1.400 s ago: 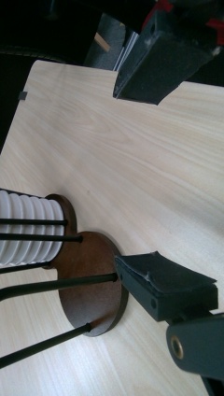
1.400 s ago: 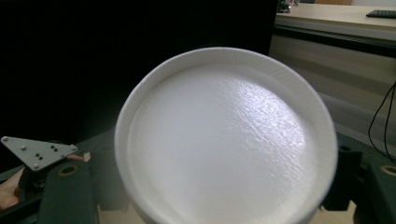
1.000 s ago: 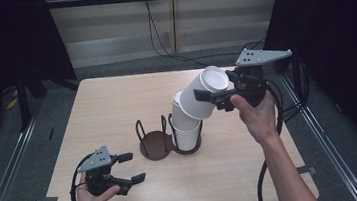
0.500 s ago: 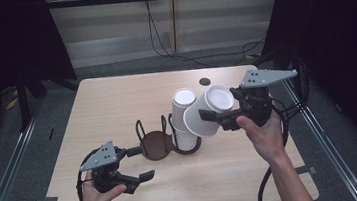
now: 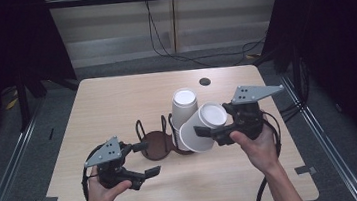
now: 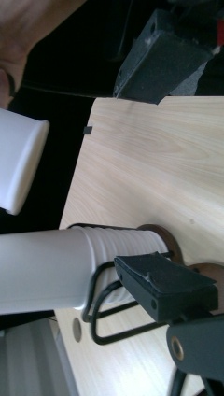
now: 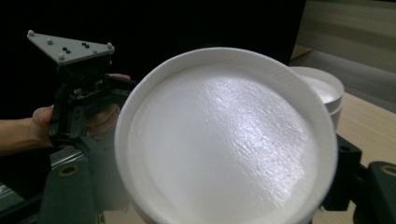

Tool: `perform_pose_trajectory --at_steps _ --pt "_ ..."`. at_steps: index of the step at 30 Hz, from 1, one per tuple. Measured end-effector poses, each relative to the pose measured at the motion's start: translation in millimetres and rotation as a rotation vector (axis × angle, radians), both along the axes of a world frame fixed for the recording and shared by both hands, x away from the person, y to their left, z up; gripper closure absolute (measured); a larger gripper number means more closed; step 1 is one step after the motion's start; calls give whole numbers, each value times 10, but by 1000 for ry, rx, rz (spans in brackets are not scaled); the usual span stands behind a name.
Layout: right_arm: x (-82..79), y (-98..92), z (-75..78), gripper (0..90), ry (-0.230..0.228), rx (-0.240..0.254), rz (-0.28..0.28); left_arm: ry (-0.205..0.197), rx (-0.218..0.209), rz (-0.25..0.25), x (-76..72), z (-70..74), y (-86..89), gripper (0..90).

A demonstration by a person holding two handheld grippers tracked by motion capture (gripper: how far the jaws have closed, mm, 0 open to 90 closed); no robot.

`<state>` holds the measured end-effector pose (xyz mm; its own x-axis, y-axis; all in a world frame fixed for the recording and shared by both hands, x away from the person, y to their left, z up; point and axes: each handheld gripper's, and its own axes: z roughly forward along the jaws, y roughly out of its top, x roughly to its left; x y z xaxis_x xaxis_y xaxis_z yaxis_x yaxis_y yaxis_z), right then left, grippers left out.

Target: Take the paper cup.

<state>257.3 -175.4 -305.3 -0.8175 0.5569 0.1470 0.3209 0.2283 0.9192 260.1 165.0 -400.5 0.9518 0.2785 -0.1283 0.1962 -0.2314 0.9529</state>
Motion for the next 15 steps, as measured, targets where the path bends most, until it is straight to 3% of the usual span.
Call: perform_pose_trajectory --at_steps 15 --pt "15 311 -285 237 44 -4 95 -3 -47 -13 -34 -58 2 158"
